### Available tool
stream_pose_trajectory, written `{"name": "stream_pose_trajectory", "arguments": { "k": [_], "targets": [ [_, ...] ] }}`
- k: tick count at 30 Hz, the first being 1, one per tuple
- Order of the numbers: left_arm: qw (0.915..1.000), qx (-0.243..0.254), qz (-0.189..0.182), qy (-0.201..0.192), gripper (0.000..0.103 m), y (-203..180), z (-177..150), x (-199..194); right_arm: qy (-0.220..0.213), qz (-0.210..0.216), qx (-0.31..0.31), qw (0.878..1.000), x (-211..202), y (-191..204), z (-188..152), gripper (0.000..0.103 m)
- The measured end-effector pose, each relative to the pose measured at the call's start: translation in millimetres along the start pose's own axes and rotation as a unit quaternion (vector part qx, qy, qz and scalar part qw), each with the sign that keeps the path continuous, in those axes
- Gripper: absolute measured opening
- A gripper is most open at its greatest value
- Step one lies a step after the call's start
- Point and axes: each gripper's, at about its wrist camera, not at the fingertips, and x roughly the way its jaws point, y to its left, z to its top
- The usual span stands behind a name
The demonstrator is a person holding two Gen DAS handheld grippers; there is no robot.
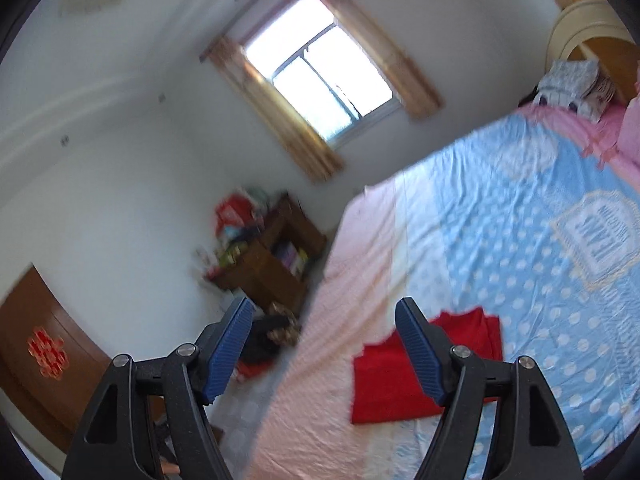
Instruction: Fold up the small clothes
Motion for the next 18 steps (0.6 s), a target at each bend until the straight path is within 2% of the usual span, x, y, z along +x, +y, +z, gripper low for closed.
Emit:
{"name": "stream_pose_trajectory", "arguments": {
  "k": [2, 3, 4, 6, 7, 9, 11, 14, 18],
  "targets": [
    [0.9993, -0.003, -0.005, 0.037, 0.102, -6.8, -24.9, 66.3, 0.032, -0.029, -0.028, 0.999, 63.9, -21.3, -28.7, 0.057],
    [0.9987, -0.003, -0.004, 0.05, 0.101, -10.4, -36.4, 92.6, 0.061, -0.041, -0.04, 0.996, 102.1, -33.7, -46.5, 0.045],
    [0.9979, -0.002, -0.003, 0.065, 0.099, -14.9, -48.4, 118.0, 0.085, -0.046, -0.045, 0.994, 130.9, -44.1, -63.1, 0.04],
    [0.9949, 0.005, -0.001, 0.1, 0.093, -22.6, -74.8, 170.4, 0.13, -0.072, -0.054, 0.987, 195.5, -71.8, -99.9, 0.036],
    [0.9935, 0.008, 0.001, 0.113, 0.092, -24.9, -83.2, 184.7, 0.152, -0.085, -0.06, 0.983, 222.4, -82.6, -118.8, 0.035],
    [0.9901, 0.008, 0.004, 0.14, 0.092, -26.8, -103.5, 222.3, 0.186, -0.098, -0.064, 0.976, 267.2, -107.0, -151.4, 0.035],
    [0.9882, -0.003, 0.001, 0.153, 0.092, -26.5, -111.5, 242.4, 0.203, -0.105, -0.074, 0.971, 300.3, -124.6, -175.0, 0.035],
    [0.9852, -0.032, -0.011, 0.168, 0.092, -24.7, -116.8, 268.4, 0.209, -0.139, -0.104, 0.962, 331.1, -138.1, -194.7, 0.035],
    [0.9786, -0.054, -0.036, 0.195, 0.095, -34.0, -124.5, 291.2, 0.204, -0.146, -0.121, 0.96, 352.1, -154.8, -209.3, 0.035]
  ]
}}
